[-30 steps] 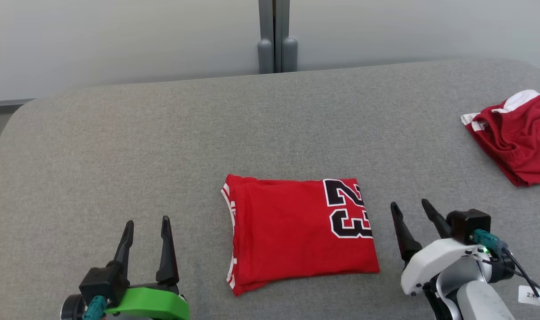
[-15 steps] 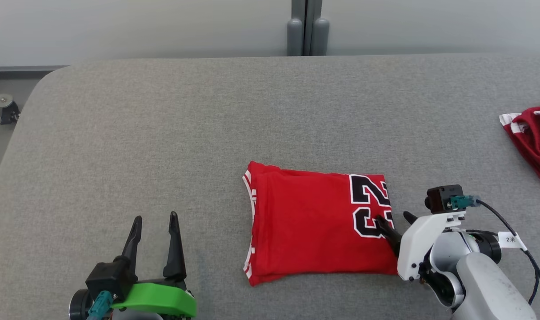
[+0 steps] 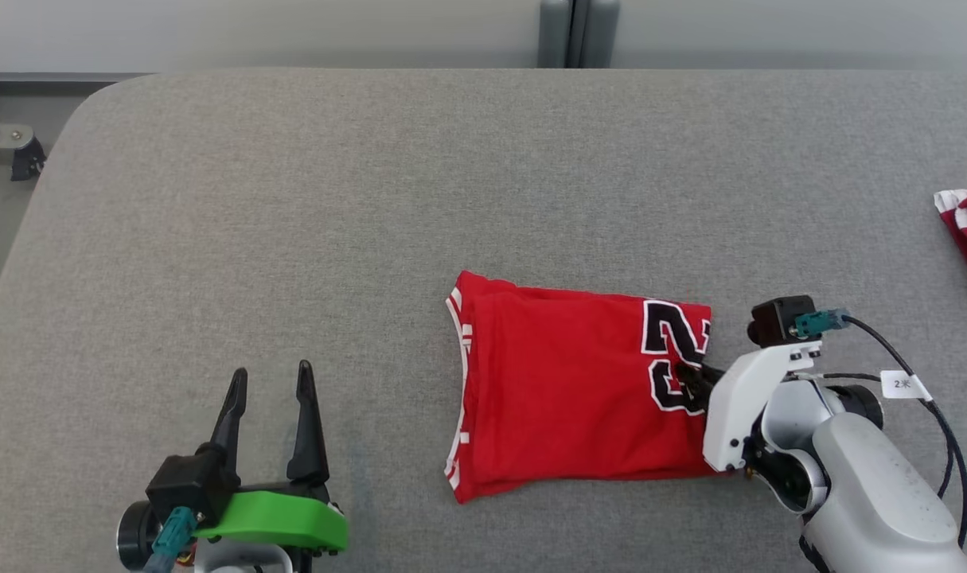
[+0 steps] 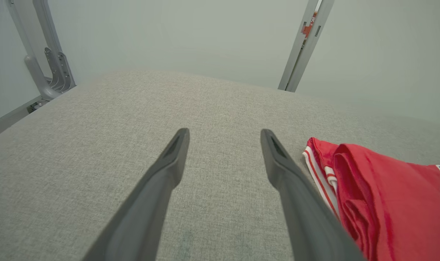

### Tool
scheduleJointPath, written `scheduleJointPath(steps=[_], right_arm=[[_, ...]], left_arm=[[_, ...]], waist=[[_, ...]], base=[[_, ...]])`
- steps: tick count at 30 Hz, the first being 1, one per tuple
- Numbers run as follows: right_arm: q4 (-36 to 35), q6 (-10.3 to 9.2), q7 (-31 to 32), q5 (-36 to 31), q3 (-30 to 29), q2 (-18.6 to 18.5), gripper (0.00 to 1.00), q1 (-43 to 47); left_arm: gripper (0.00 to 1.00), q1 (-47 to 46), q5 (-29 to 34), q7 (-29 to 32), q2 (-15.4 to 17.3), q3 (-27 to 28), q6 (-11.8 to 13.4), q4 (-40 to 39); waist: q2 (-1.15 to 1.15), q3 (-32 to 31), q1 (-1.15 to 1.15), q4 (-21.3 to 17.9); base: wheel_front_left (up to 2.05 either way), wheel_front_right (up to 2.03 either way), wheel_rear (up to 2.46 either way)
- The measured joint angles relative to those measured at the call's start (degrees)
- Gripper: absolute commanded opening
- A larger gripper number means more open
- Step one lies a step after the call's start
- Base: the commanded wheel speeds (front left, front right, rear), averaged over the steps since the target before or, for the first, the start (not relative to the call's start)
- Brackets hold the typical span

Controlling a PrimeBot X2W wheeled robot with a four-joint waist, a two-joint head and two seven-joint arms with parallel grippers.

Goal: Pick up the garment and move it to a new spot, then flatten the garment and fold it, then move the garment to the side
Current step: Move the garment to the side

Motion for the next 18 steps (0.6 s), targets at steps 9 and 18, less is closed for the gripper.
scheduleJointPath(steps=[9,18], right_arm=[[-0.46,0.07,-3.19,-0.23,1.99,-4.30,0.00,-3.76],[-4.14,0.05,-4.78,-1.32,-2.83,-9.56,0.00,-7.16]], left_arm=[[1.00,-1.40,1.52,0.00,0.00,0.45,-1.05,-1.41],[1.00,-4.73,3.65,0.00,0.13,-0.25,-2.31,-2.33]], waist=[[0.00,1.49,0.00,-6.02],[0.00,3.73,0.00,-15.87]], base=[[0.00,0.00,0.00],[0.00,0.00,0.00]])
